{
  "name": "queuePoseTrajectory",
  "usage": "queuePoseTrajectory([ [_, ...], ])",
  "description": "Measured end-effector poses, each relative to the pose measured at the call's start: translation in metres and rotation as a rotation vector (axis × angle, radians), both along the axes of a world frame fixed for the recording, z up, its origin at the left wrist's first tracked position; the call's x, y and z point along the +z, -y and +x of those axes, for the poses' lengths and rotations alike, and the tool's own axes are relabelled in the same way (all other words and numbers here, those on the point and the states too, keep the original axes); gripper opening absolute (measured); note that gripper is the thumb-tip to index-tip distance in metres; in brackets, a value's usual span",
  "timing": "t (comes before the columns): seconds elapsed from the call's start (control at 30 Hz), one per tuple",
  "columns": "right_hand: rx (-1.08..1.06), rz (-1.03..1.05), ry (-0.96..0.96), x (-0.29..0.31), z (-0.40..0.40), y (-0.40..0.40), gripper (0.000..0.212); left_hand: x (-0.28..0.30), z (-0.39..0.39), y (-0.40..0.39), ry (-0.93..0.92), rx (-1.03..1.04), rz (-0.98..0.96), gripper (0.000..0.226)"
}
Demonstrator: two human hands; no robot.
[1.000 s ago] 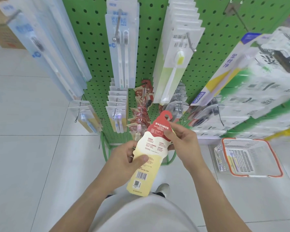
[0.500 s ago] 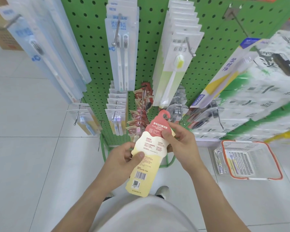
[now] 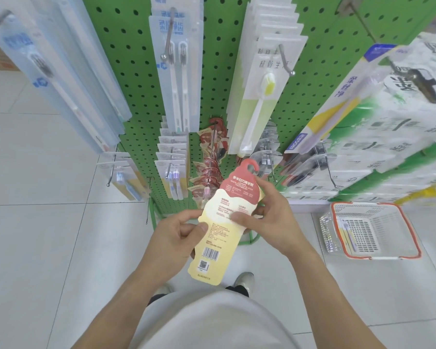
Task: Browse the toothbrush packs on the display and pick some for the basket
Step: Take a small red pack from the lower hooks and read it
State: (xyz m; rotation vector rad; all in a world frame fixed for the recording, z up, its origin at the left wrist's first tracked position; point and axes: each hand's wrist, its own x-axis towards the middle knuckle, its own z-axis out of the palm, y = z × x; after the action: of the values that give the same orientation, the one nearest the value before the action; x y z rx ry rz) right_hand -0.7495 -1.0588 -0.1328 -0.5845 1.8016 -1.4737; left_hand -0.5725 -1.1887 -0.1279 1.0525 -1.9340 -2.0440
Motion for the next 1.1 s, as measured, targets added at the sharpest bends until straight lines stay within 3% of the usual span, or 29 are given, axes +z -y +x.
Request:
queuePoseTrajectory([
  [0.1,-0.023,-0.048,-0.015,-0.001,0.003,0.001,0.079,0.0,0.0,0.001,0.0,0.005,-0.02,0.018],
  [0.2,-0.046,-0.157,0.03,0.005,0.007,0.003,0.056,0.001,-0.002,0.002,-0.015,0.05,-0.005,0.02],
  [0.3,-0.003,-0.18,0.025,0.009,0.016,0.007,0.039,0.007,-0.008,-0.001,-0.069,0.124,0.033,0.042],
  [0.4,0.036,-0.177,-0.08,0.012,0.023,0.012,0.032,0.012,-0.014,0.0,-0.13,0.171,0.005,0.034],
  [0.53,0.098,-0.138,-0.215,0.016,0.019,0.014,0.041,0.013,-0.018,0.003,-0.16,0.201,-0.027,0.026],
  [0.6,0.069,-0.128,-0.232,0.016,0.02,0.014,0.043,0.01,-0.019,0.002,-0.122,0.218,-0.163,0.03],
  [0.67,-0.012,-0.149,-0.249,0.016,0.024,0.016,0.044,0.01,-0.018,0.001,-0.074,0.245,-0.481,0.037],
  [0.73,-0.131,-0.19,-0.248,0.019,0.03,0.02,0.043,0.013,-0.019,-0.001,-0.147,0.223,-0.781,0.039],
  [0.8,-0.23,-0.214,-0.271,0.022,0.036,0.025,0.041,0.013,-0.02,-0.006,-0.24,0.143,-0.879,0.044],
  [0.97,-0.16,-0.248,-0.3,0.027,0.055,0.034,0.041,0.013,-0.014,-0.013,-0.207,-0.007,-0.676,0.06],
  [1.1,0.027,-0.241,-0.229,0.025,0.06,0.036,0.042,0.025,-0.011,-0.008,-0.194,0.102,-0.411,0.038],
])
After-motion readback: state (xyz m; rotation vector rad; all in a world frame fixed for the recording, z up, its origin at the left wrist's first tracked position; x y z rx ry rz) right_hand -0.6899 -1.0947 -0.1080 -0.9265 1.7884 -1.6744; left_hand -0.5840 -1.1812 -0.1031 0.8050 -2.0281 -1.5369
